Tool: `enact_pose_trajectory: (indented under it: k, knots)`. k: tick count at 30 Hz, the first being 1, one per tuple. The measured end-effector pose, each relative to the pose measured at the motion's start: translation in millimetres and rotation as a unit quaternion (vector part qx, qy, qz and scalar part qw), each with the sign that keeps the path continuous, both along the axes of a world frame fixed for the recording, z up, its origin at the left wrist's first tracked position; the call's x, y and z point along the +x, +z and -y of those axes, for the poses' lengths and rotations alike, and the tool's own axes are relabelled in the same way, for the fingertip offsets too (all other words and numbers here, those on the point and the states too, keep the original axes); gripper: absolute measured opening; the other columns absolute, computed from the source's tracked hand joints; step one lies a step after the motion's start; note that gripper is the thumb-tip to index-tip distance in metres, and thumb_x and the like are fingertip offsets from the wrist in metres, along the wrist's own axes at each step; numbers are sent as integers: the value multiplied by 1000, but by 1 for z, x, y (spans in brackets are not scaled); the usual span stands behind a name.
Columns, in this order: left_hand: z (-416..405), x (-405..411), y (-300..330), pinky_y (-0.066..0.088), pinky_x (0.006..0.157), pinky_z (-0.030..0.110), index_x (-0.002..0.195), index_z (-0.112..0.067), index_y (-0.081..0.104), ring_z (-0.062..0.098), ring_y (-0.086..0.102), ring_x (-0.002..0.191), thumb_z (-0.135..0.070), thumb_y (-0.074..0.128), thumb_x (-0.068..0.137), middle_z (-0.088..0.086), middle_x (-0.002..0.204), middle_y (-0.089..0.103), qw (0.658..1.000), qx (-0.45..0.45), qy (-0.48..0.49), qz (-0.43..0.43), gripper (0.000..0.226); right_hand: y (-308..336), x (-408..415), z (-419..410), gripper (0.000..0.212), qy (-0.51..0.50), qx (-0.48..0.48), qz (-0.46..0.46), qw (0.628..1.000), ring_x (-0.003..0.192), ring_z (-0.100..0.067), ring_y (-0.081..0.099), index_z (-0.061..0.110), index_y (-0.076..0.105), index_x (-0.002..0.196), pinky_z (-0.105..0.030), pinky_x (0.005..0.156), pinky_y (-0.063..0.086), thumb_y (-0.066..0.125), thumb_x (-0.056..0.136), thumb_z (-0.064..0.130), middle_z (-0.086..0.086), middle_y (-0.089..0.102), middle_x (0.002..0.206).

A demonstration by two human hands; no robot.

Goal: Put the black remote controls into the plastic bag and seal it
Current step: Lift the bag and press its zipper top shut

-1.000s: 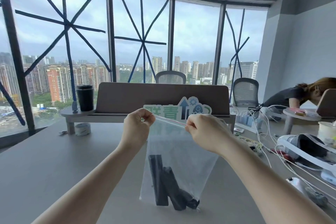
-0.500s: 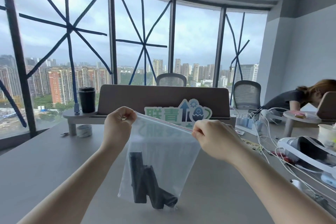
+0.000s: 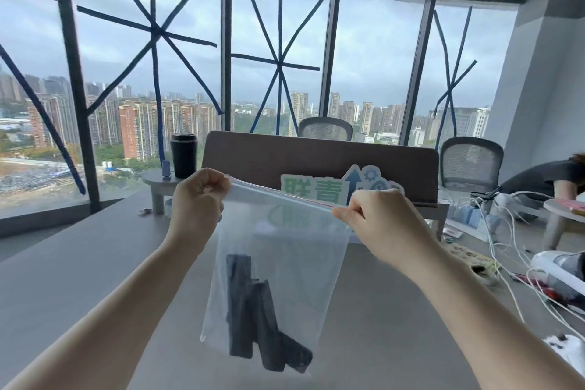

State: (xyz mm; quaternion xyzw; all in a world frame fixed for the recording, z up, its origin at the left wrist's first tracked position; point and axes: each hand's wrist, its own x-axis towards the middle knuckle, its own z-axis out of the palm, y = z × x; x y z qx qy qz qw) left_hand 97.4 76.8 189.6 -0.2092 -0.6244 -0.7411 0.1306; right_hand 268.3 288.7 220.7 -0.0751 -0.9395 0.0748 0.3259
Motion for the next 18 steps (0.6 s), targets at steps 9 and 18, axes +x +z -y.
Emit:
enact_pose_trajectory:
  k: [9, 18]
  knots:
    - [40, -125, 2, 50, 37, 24, 73, -17, 59, 12, 64, 42, 3, 48, 91, 1, 80, 62, 994, -57, 79, 53, 29, -7, -189, 25, 38, 62, -108, -38, 991, 63, -24, 60, 8, 61, 68, -35, 63, 50, 67, 89, 39, -3, 64, 62]
    - [87, -202, -33, 56, 66, 37, 76, -12, 56, 25, 65, 72, 4, 50, 91, 9, 81, 61, 991, -8, 94, 90, 23, -51, -262, 68, 27, 142, -194, -50, 969, 49, -20, 55, 10, 67, 66, -32, 56, 48, 72, 85, 29, 1, 60, 53]
